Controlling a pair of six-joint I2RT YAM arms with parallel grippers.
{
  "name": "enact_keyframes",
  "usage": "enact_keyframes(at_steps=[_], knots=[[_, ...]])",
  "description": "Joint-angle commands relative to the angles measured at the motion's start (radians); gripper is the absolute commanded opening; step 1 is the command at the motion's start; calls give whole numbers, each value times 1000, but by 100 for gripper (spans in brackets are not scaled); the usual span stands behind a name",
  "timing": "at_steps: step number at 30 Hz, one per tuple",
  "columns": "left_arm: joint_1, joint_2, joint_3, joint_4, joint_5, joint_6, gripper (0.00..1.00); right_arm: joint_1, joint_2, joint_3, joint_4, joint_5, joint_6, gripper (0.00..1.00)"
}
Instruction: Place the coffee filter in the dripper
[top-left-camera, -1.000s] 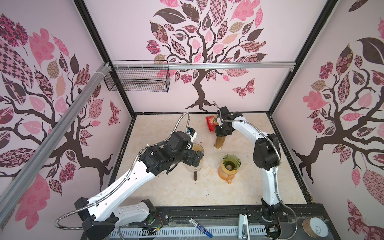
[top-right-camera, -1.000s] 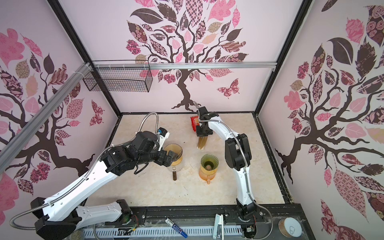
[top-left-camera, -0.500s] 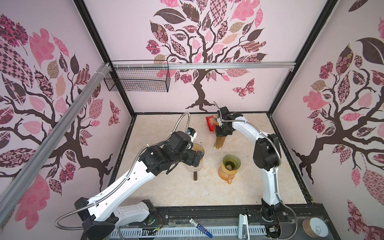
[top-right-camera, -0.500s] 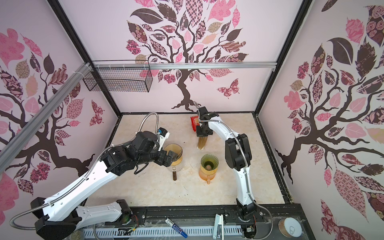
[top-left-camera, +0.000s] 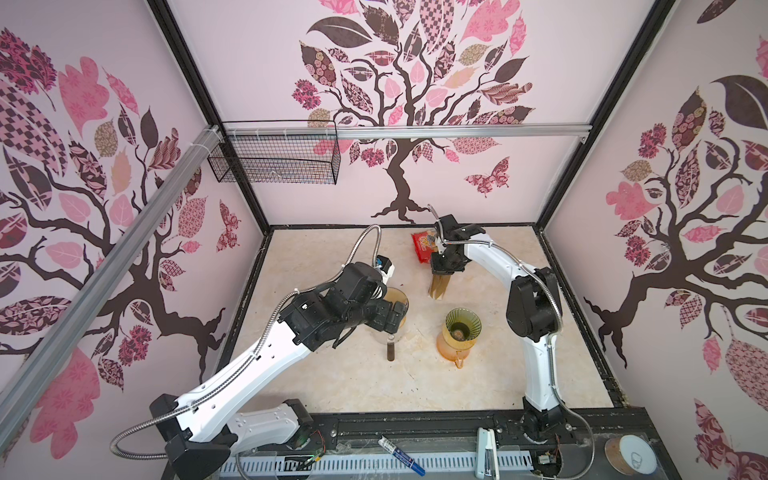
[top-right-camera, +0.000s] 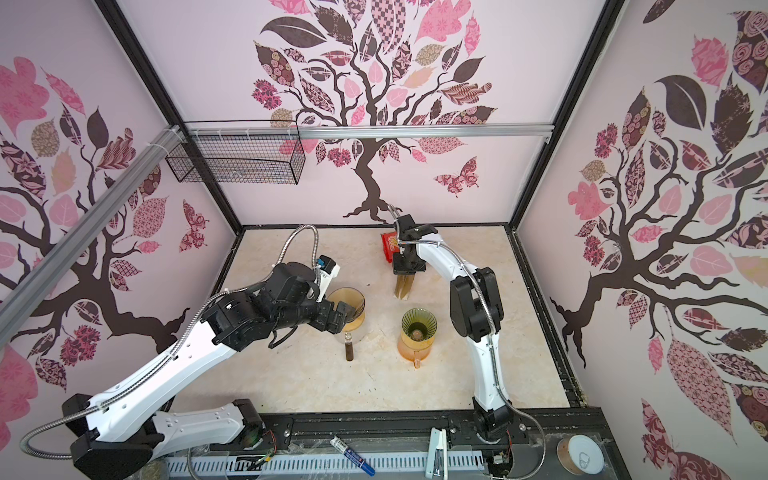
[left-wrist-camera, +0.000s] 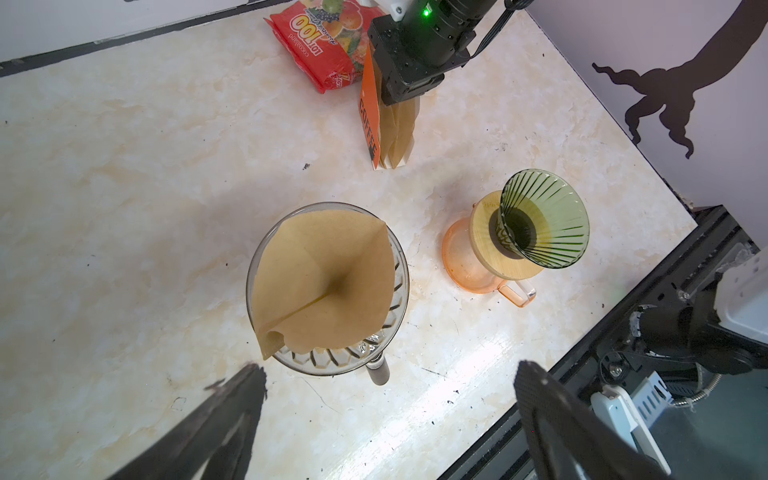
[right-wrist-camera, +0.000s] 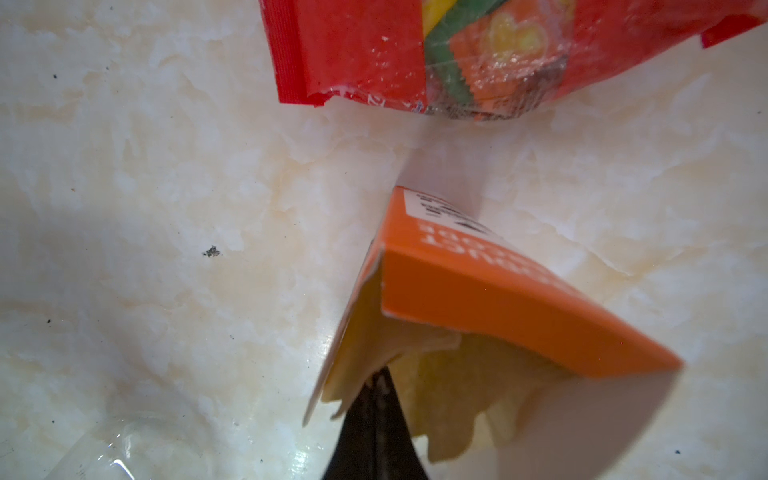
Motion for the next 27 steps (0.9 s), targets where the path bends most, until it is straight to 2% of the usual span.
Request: enact_keyframes(at_steps=[1,27], knots=[[4,-12,18,4,-2,5,97,4,-94,31,-31,-1,11,1],[4,-32,2,10,2,-8,97,3,-161,65,-56,3,47,0]])
